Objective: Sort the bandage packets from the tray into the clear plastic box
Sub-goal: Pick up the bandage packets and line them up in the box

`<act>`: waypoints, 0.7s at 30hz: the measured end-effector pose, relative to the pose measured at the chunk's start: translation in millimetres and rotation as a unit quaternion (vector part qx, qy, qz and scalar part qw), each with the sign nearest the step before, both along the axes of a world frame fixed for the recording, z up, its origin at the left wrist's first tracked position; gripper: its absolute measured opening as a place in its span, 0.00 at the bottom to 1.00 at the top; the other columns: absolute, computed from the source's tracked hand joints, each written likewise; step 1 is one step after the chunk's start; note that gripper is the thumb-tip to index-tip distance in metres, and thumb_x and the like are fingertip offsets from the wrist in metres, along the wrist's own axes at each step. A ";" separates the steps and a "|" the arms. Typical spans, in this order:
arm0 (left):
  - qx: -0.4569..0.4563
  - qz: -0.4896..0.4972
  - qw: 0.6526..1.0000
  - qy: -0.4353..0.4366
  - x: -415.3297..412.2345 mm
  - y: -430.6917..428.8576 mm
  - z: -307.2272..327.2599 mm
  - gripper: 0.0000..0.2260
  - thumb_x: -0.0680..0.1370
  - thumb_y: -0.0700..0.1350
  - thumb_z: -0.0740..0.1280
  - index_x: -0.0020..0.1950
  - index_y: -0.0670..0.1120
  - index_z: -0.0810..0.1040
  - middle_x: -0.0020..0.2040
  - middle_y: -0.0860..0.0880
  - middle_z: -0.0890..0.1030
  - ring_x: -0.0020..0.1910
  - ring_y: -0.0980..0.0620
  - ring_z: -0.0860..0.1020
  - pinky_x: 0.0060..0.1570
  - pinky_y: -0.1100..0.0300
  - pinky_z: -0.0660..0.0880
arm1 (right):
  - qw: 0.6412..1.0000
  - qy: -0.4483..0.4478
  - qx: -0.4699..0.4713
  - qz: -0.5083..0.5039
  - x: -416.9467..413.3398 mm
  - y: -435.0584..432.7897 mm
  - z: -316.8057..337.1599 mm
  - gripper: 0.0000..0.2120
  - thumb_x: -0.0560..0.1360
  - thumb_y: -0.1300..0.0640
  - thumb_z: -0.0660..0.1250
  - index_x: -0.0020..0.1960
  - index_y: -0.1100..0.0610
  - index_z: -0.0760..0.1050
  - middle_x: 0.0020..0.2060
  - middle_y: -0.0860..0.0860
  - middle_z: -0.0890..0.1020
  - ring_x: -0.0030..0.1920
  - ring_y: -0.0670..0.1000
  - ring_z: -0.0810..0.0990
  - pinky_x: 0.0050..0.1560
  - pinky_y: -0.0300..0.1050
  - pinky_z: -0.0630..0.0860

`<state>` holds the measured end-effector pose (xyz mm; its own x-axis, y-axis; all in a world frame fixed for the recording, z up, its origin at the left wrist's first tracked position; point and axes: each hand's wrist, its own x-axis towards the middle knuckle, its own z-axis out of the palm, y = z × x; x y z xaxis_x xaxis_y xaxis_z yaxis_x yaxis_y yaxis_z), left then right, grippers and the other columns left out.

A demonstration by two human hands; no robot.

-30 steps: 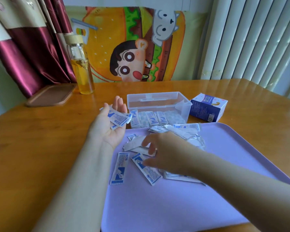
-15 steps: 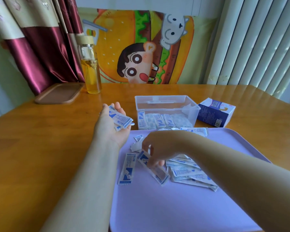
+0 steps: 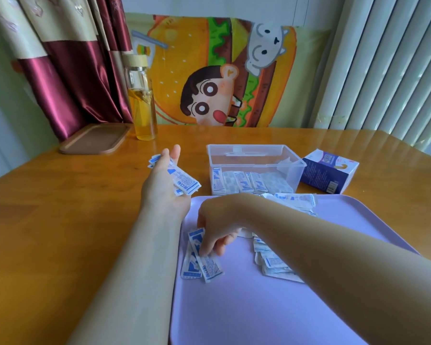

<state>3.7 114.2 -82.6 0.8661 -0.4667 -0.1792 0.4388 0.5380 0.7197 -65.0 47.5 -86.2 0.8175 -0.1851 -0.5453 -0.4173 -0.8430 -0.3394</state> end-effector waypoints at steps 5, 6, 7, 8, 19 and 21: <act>-0.049 -0.043 0.998 0.000 -4.0 1.5 3.5 0.04 0.81 0.47 0.60 0.54 0.52 0.72 0.46 0.59 0.81 0.43 0.64 0.76 0.46 0.63 0.67 | 0.994 -0.053 -0.076 0.063 -2.1 4.8 2.3 0.13 0.70 0.53 0.72 0.33 0.57 0.72 0.26 0.51 0.72 0.25 0.50 0.67 0.29 0.39 0.64; -0.052 -0.051 0.997 -0.001 -5.8 2.4 4.3 0.05 0.81 0.45 0.59 0.54 0.52 0.73 0.47 0.58 0.81 0.40 0.64 0.77 0.40 0.64 0.68 | 0.992 -0.082 -0.068 0.070 -4.8 5.6 2.6 0.14 0.71 0.54 0.72 0.31 0.54 0.71 0.26 0.51 0.71 0.27 0.52 0.67 0.29 0.39 0.64; -0.051 -0.059 0.997 -0.003 -7.4 2.5 4.8 0.06 0.81 0.43 0.59 0.54 0.52 0.74 0.47 0.57 0.81 0.38 0.65 0.77 0.36 0.64 0.69 | 0.989 -0.115 -0.055 0.069 -9.2 5.8 3.7 0.15 0.71 0.55 0.72 0.29 0.51 0.70 0.27 0.51 0.71 0.28 0.52 0.68 0.28 0.38 0.64; -0.047 -0.064 0.997 -0.005 -8.8 3.2 5.1 0.08 0.81 0.42 0.58 0.54 0.52 0.74 0.47 0.58 0.81 0.36 0.64 0.77 0.33 0.65 0.69 | 0.986 -0.147 -0.042 0.063 -15.8 5.4 5.0 0.15 0.71 0.55 0.71 0.30 0.49 0.69 0.28 0.49 0.72 0.28 0.50 0.69 0.27 0.35 0.65; 0.013 -0.196 0.972 -0.127 -25.3 -9.5 0.5 0.13 0.77 0.38 0.65 0.60 0.47 0.76 0.49 0.51 0.84 0.48 0.52 0.82 0.50 0.54 0.79 | 0.768 -0.382 0.473 -0.202 -85.9 -59.5 32.9 0.11 0.67 0.57 0.66 0.48 0.61 0.78 0.40 0.52 0.83 0.42 0.47 0.81 0.47 0.41 0.78; 0.033 -0.236 0.965 -0.113 -37.0 -14.8 -1.0 0.11 0.75 0.43 0.67 0.57 0.46 0.79 0.49 0.45 0.84 0.46 0.48 0.83 0.49 0.51 0.79 | 0.812 -0.380 0.403 -0.185 -79.5 -53.0 28.3 0.09 0.70 0.55 0.70 0.45 0.59 0.80 0.39 0.53 0.82 0.41 0.49 0.79 0.47 0.43 0.77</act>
<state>-33.2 99.4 -83.6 0.5811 -0.8120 -0.0540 0.4510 0.2661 0.8519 -144.5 -5.5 -57.9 0.9445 -0.3274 0.0246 -0.0034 -0.0847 -0.9964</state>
